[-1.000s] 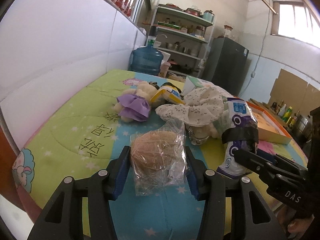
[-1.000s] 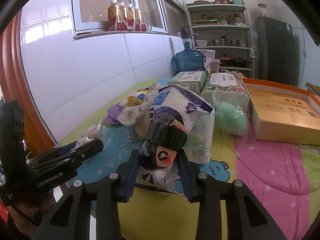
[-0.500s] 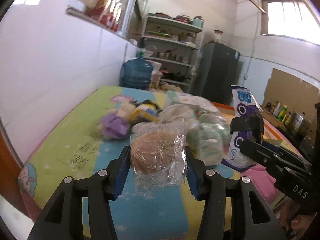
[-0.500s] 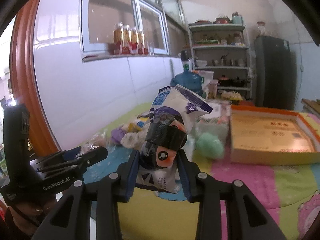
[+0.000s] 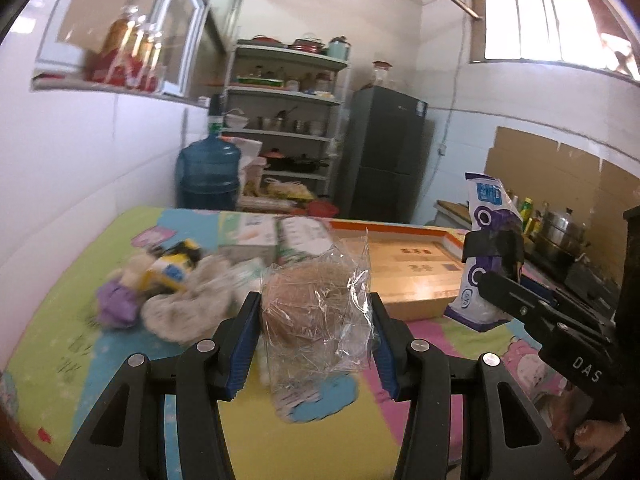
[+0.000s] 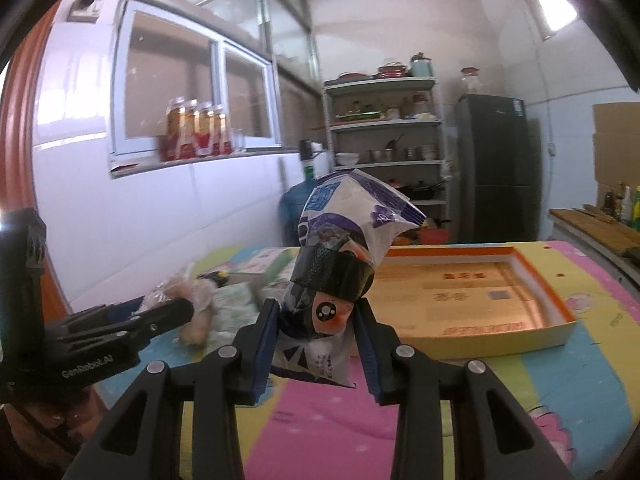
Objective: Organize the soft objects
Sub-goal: 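Carry the bagged bun with the left tool while the right tool carries the packet into the box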
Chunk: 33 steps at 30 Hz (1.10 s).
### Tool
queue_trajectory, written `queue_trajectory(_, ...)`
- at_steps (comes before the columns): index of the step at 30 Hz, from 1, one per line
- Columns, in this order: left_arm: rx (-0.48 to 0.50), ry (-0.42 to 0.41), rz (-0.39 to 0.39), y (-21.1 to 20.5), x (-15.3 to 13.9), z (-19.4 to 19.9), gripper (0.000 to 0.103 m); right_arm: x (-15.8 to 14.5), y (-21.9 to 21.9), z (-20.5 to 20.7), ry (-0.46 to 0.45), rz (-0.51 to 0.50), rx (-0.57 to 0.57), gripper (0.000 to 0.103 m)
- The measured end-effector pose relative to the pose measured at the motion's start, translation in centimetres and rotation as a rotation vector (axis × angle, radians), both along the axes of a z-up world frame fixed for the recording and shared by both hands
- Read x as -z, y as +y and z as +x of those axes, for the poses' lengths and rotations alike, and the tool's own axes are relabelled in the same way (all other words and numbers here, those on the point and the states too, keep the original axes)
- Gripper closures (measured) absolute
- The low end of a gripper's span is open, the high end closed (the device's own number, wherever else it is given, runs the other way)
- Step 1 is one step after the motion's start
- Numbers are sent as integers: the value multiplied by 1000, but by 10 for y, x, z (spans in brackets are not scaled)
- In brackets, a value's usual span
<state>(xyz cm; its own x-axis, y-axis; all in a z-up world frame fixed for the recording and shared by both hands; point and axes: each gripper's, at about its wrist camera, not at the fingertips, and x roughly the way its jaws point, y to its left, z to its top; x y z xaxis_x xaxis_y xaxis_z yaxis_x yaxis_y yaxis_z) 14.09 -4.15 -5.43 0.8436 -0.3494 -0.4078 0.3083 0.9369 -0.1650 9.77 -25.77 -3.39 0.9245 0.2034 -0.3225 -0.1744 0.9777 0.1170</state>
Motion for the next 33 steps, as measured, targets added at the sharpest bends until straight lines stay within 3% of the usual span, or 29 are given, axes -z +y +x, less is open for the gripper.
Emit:
queue_trajectory(13,96,8,45,-87,-27,44,51,-7,-94,23,39,-16,120,65)
queue_trajectory(20,89,58,25,-120,-30,87,51,-12,-129,67,119,-23,64,65)
queue_trajectory(33,49,256,49,-162,12,163,51,18,-155,152,305,-7,-21,65)
